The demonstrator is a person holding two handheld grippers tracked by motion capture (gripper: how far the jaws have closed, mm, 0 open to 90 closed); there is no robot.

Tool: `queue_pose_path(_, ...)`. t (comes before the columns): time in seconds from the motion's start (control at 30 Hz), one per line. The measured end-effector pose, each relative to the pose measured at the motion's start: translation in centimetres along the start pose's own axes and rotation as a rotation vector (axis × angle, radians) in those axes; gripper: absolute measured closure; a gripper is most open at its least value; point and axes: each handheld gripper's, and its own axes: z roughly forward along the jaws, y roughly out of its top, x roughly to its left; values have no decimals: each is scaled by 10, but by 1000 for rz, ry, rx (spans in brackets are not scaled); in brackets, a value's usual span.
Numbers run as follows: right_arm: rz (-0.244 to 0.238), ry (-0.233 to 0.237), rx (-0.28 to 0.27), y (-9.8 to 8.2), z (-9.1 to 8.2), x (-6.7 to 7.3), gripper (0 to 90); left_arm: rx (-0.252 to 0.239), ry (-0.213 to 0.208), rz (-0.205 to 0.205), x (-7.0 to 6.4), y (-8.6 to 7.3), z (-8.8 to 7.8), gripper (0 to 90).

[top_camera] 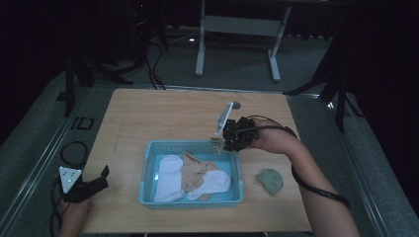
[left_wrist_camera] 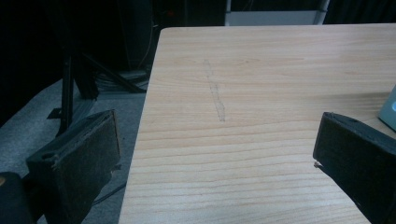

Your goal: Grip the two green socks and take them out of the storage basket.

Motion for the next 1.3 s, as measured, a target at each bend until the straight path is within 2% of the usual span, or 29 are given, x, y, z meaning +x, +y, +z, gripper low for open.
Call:
queue_pose_path(0.13, 16, -20, -3, -10, -10, -2, 839, 0, 1, 1, 0, 0, 0, 3)
queue_pose_path(0.37, 90, -56, -11, -36, -23, -15, 839, 2, 1, 1, 0, 0, 0, 4)
queue_pose_path(0.73, 188, -82, -7, -74, -20, -31, 838, 5, 1, 2, 0, 0, 0, 4)
queue_pose_path(0.77, 207, -80, -9, -78, -18, -34, 838, 5, 1, 2, 0, 0, 0, 3)
queue_pose_path(1.0, 258, -92, 48, -98, 0, -43, 837, 5, 2, 3, 0, 0, 0, 4)
queue_pose_path(1.3, 297, -63, 110, -117, 41, -50, 836, 6, 2, 2, 0, 0, 0, 3)
